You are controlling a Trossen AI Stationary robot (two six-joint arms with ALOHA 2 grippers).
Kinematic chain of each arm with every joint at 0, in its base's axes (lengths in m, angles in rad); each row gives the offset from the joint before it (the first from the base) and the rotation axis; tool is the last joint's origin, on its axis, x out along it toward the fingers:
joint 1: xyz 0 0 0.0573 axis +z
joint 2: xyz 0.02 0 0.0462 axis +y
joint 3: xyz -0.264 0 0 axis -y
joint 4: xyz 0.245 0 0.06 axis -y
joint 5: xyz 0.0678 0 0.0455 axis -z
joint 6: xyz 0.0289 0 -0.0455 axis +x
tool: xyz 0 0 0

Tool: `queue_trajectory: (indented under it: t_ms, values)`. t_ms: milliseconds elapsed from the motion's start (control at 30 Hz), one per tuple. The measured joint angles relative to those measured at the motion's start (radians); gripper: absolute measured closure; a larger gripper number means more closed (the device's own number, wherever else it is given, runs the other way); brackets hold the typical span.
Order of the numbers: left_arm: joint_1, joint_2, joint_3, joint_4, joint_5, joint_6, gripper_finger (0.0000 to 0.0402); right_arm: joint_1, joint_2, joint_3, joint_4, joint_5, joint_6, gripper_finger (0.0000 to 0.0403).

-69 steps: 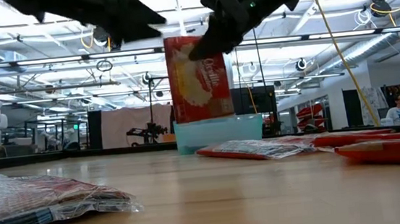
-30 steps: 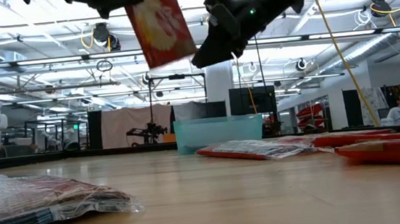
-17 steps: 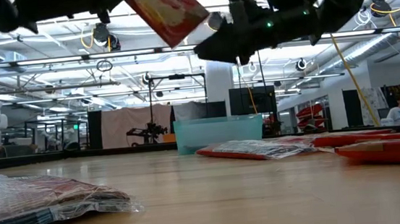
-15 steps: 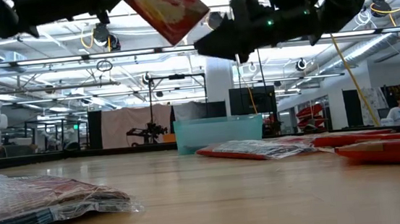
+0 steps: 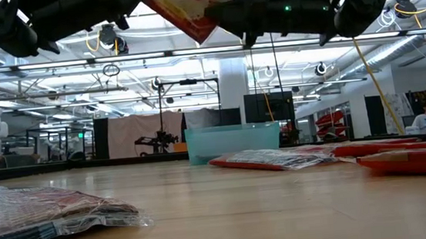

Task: Sort popcorn bags into baskets
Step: Put the red popcorn bag into the blue bin

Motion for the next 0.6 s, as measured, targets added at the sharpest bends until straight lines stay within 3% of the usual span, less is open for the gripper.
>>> queue_trajectory:
  t_ms: [133, 333, 500, 600]
  values:
    - [0.006, 0.004, 0.000, 0.000, -0.005, 0.000, 0.0386, -0.014, 0.000, 0.000, -0.003, 0.002, 0.003, 0.0389]
    - [0.041, -0.019, 0.000, -0.074, -0.019, -0.013, 0.0373, -0.055, -0.013, 0.000, -0.019, 0.001, 0.034, 0.0384]
    - [0.087, -0.126, 0.000, -0.293, -0.128, -0.076, 0.0309, -0.096, -0.094, 0.001, -0.199, 0.003, 0.034, 0.0397]
    - [0.118, -0.200, 0.000, -0.395, -0.134, -0.096, 0.0263, -0.118, -0.153, 0.001, -0.346, 0.007, 0.034, 0.0394]
